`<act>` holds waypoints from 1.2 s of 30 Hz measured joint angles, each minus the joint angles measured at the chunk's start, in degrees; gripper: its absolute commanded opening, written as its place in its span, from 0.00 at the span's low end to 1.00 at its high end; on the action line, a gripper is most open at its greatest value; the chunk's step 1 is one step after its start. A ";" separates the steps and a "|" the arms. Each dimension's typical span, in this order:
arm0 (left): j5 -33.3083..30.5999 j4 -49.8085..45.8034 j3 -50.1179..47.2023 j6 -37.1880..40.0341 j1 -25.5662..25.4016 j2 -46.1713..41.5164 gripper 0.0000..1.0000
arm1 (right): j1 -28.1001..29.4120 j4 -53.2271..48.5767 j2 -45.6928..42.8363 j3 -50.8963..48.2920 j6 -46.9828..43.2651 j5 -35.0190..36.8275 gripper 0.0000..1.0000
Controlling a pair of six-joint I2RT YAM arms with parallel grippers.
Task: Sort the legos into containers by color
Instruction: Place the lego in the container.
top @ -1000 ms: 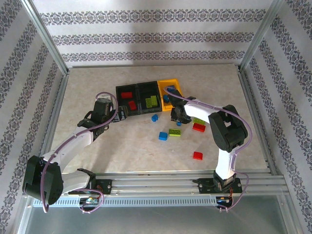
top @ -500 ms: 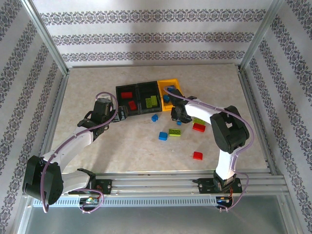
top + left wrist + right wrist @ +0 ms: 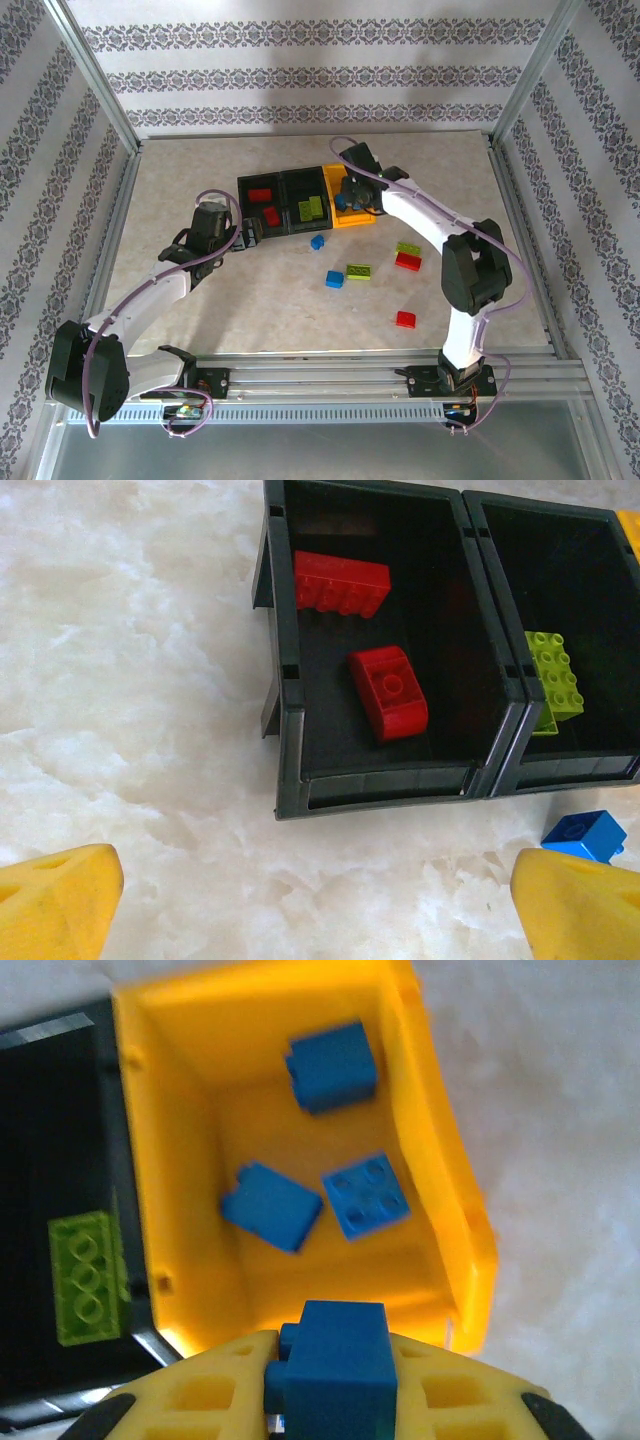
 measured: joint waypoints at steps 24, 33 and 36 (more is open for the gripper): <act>8.63 4.39 -0.50 0.50 -8.15 5.64 1.00 | -3.96 -0.63 20.98 20.70 -3.69 -7.72 0.40; 11.30 7.67 3.13 6.16 -16.00 10.10 1.00 | -4.59 -1.27 19.19 18.88 -4.17 -7.96 0.53; 12.20 7.82 5.73 9.77 -18.97 12.39 1.00 | -4.59 -1.22 15.17 15.19 -4.35 -7.67 0.59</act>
